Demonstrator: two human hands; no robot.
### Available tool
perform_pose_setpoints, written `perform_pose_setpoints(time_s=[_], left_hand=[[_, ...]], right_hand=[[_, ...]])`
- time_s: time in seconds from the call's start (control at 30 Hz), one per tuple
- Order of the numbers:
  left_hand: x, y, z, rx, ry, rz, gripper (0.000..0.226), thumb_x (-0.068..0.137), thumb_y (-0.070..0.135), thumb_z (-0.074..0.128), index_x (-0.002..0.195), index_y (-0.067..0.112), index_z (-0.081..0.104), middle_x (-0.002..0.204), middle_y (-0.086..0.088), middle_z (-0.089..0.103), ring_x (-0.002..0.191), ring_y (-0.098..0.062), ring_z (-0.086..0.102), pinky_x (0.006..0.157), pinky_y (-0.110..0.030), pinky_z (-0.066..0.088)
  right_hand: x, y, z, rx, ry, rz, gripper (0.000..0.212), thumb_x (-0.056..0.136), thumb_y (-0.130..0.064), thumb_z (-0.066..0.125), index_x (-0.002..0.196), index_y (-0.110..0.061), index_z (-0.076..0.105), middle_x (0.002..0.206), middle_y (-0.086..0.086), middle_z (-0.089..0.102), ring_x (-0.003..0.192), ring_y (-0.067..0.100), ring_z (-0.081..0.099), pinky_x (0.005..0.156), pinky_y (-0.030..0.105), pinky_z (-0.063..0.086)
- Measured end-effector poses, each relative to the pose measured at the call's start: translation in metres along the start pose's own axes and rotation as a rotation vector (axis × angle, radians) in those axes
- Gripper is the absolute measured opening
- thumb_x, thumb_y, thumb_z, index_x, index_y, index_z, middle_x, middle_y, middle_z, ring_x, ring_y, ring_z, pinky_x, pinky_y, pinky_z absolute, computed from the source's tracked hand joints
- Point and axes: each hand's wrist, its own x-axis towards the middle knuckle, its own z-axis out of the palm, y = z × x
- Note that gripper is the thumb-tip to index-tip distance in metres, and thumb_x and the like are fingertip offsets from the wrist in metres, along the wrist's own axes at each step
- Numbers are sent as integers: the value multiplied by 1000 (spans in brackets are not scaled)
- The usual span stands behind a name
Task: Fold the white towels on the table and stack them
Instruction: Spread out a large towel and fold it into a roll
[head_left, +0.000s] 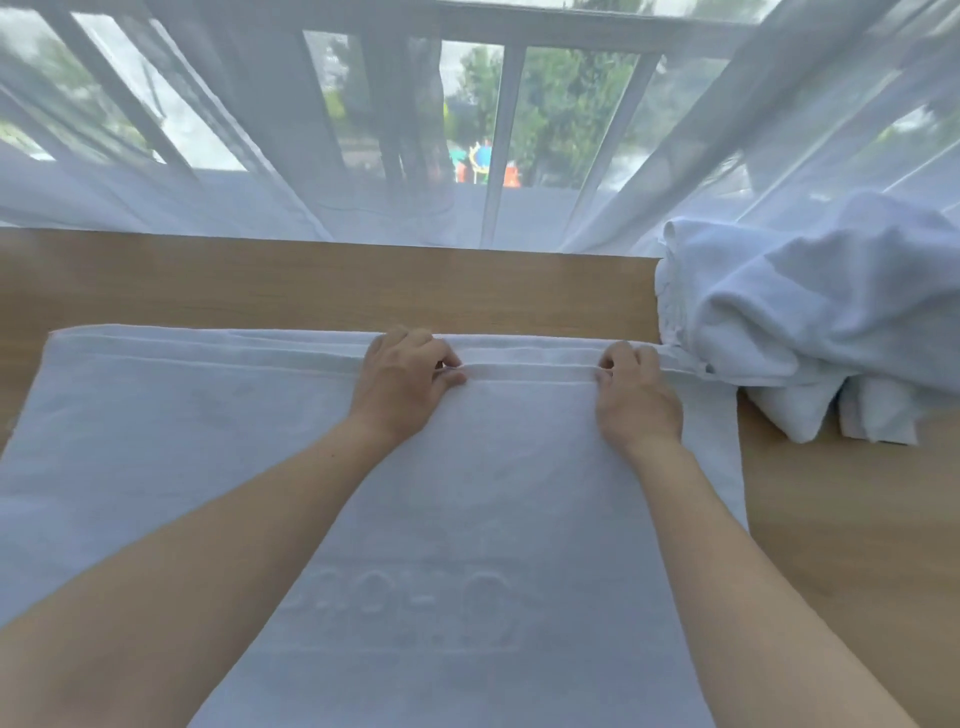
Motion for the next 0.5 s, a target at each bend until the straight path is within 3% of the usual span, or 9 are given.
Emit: perform_pose_setpoints(time_s=[0.1,0.23,0.5], left_hand=[[-1,0,-5,-2,102,107,10,91,18,73,88,9,71,87,-6,65,88,-32,60,82,-38,41],[9,-4,-4,-35,120,50,10,94,19,69,93,9,71,96,-6,67,93,-30,60,83,-37,43],[21,-11,8,81,70,-1,15,96,23,66,96,8,70,101,-8,69,99,-33,57,88,-41,43]], right_hand=[[1,-3,-4,32,111,13,6,102,-16,47,102,-13,52,112,7,48,80,27,48,66,35,36],[2,-16,-2,60,341,-31,6,101,-11,50,101,-10,56,106,11,50,78,27,48,64,35,36],[18,-2,12,-25,209,-132,19,104,-16,47,116,-9,59,119,14,53,96,35,55,83,43,45]])
